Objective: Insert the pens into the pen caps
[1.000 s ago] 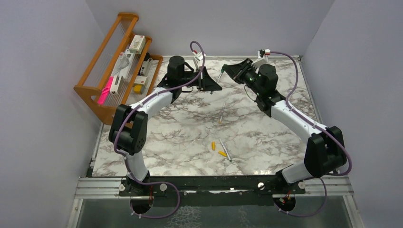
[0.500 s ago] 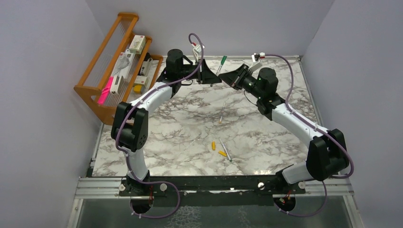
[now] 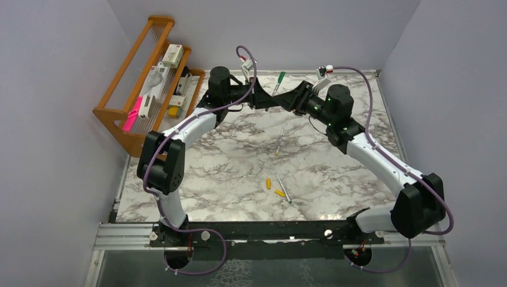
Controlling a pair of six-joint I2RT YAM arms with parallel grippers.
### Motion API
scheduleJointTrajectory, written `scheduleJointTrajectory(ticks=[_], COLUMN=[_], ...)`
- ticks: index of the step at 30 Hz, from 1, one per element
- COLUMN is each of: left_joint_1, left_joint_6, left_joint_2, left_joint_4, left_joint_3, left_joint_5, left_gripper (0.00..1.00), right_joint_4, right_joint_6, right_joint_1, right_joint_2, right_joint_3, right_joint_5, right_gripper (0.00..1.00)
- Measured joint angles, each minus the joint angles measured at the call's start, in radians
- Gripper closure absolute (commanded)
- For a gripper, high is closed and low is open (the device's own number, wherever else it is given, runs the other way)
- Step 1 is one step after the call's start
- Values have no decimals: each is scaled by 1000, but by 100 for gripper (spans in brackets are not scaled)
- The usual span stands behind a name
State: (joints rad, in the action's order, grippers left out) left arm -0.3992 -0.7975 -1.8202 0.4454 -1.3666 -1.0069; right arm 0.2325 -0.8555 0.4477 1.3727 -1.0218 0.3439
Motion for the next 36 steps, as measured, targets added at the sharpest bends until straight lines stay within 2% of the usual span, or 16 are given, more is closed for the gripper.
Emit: scheduleJointTrajectory(ticks=[4,9,26,36], left_joint_1=[-1,4,2,-2], left_joint_6=[22,46,77,78], left_joint_2=[25,63,103,129], left_joint_4=[43,67,85,86], left_joint_3=[19,40,102,106], left_joint_5=[48,71,72,64], left_gripper=[100,100,100,100], right_joint_4=[-81,-109,-92,-82], right_joint_6=[31,34,40,42], right_joint_1=[9,-13,-40,-50], right_joint_2=[-26,-24,123,195], right_joint_3=[-70,-90,-290,-330], right_joint_5=[1,2,34,39], right_gripper=[33,29,32,38])
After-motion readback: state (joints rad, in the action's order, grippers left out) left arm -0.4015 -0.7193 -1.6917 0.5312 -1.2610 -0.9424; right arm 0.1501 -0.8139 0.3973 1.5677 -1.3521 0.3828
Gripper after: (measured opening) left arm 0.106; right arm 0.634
